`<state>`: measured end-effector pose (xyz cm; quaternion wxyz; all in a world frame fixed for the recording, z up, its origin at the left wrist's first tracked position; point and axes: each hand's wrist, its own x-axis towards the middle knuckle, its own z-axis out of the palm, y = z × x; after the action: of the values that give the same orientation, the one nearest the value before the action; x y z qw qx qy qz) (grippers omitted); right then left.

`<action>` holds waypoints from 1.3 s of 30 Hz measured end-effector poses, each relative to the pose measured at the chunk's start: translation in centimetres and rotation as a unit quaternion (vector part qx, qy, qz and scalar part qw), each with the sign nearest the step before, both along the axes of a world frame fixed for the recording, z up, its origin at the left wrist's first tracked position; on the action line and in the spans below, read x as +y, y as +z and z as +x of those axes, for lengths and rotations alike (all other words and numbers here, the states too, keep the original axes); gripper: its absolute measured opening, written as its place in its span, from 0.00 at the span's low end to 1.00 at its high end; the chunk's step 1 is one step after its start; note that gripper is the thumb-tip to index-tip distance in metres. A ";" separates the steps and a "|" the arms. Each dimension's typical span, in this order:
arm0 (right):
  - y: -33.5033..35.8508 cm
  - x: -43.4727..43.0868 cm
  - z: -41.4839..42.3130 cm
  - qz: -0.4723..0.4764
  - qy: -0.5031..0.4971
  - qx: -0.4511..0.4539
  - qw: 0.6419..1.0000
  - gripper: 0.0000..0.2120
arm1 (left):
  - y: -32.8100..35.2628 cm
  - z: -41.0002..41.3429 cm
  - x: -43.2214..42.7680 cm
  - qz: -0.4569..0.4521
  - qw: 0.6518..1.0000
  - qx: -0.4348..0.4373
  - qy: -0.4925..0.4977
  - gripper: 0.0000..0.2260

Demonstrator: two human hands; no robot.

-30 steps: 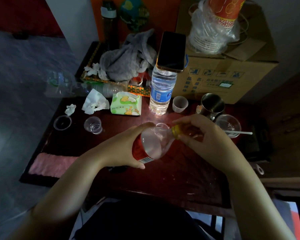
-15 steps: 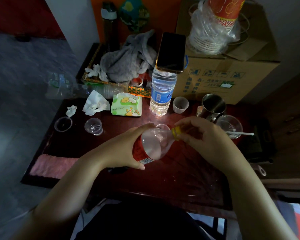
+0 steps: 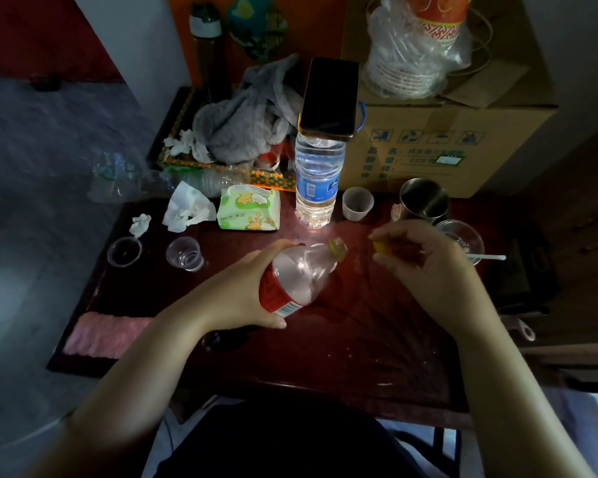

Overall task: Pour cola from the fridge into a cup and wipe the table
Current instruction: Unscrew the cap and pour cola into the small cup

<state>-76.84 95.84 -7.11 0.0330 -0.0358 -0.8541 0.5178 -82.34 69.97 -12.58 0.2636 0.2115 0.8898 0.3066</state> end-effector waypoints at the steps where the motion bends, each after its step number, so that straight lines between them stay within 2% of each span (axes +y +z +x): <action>1: -0.2 0.4 0.1 0.017 -0.009 -0.001 1.000 0.14 | 0.0 -0.1 0.0 -0.015 1.000 0.001 0.004 0.50; 7: -1.5 1.5 1.2 0.095 -0.024 0.007 0.995 0.12 | 0.0 -1.0 -0.3 -0.101 0.995 0.015 0.008 0.51; 22: -4.0 2.3 3.2 0.096 -0.053 0.016 0.994 0.14 | 0.5 -2.4 0.5 -0.186 0.982 0.021 -0.001 0.52; 39: -4.7 3.0 4.0 0.096 -0.062 -0.014 0.993 0.12 | 1.1 -3.4 1.2 -0.243 0.969 0.027 -0.027 0.53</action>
<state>-72.87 98.85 -11.80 0.0569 -0.0928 -0.8966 0.4293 -85.73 71.16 -11.44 0.2908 0.1738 0.9384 0.0682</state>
